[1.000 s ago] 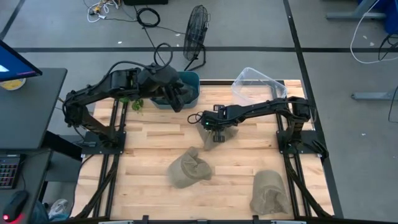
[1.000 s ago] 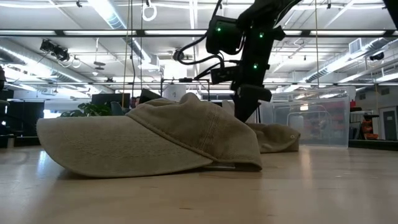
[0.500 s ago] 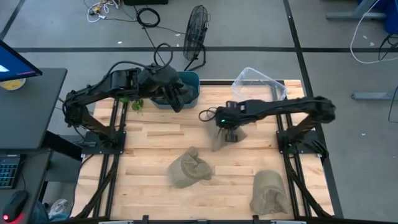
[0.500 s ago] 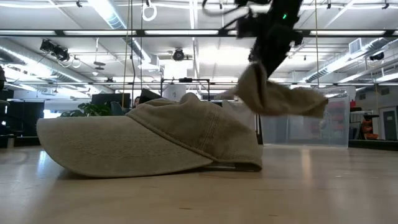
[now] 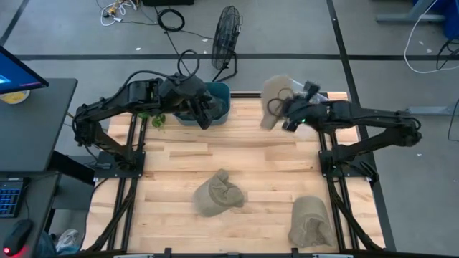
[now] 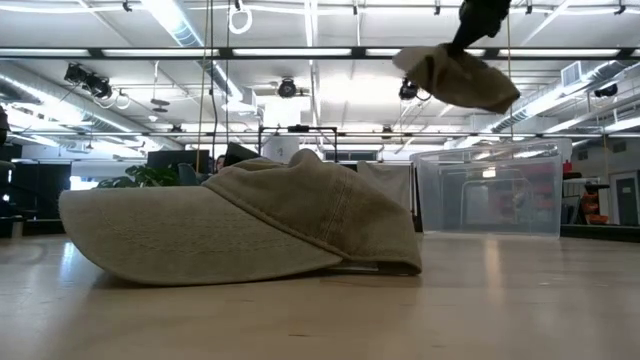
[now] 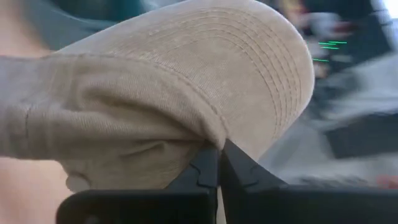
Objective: Pick & Place hat
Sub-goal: Put the top brown cap into the transparent bin
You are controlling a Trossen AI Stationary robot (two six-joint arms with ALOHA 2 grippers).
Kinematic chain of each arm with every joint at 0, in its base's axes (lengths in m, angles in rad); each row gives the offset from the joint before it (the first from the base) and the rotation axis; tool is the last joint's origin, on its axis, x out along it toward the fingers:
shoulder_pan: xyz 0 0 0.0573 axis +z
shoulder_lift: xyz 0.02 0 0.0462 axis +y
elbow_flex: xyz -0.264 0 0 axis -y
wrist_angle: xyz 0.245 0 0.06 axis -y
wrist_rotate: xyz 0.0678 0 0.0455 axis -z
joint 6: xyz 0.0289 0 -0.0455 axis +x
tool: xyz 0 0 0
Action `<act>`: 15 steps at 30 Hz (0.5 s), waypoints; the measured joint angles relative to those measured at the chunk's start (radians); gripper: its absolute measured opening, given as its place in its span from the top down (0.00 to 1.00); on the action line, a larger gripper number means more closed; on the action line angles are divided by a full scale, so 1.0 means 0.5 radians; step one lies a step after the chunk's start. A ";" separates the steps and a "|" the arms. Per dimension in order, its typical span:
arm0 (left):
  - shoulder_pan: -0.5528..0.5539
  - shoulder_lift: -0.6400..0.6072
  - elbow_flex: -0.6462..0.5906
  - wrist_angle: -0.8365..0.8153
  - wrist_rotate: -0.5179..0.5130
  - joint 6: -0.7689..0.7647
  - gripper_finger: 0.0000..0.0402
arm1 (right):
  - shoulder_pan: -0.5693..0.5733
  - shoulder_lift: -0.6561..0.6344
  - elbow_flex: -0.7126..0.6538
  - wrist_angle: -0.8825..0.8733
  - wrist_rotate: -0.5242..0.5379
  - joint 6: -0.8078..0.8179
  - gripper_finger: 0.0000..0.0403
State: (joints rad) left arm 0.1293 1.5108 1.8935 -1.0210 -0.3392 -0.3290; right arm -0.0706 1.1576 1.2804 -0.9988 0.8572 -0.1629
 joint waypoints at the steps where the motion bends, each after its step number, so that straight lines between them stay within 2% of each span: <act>1: 0.000 0.000 0.000 0.001 0.000 0.000 0.65 | -0.027 -0.021 0.000 -0.001 0.093 -0.065 1.00; 4: 0.000 0.001 0.000 0.001 0.000 0.000 0.65 | -0.124 -0.053 0.000 -0.012 0.275 -0.247 1.00; 11: 0.000 0.001 0.000 0.001 0.000 0.000 0.65 | -0.456 0.001 -0.008 -0.171 0.271 -0.409 1.00; 15: 0.000 0.001 0.000 0.001 0.001 0.000 0.65 | -0.649 0.019 -0.140 -0.057 0.307 -0.477 1.00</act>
State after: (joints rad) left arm 0.1291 1.5112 1.8935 -1.0206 -0.3390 -0.3290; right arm -0.3952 1.1670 1.2103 -1.0275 1.0106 -0.4013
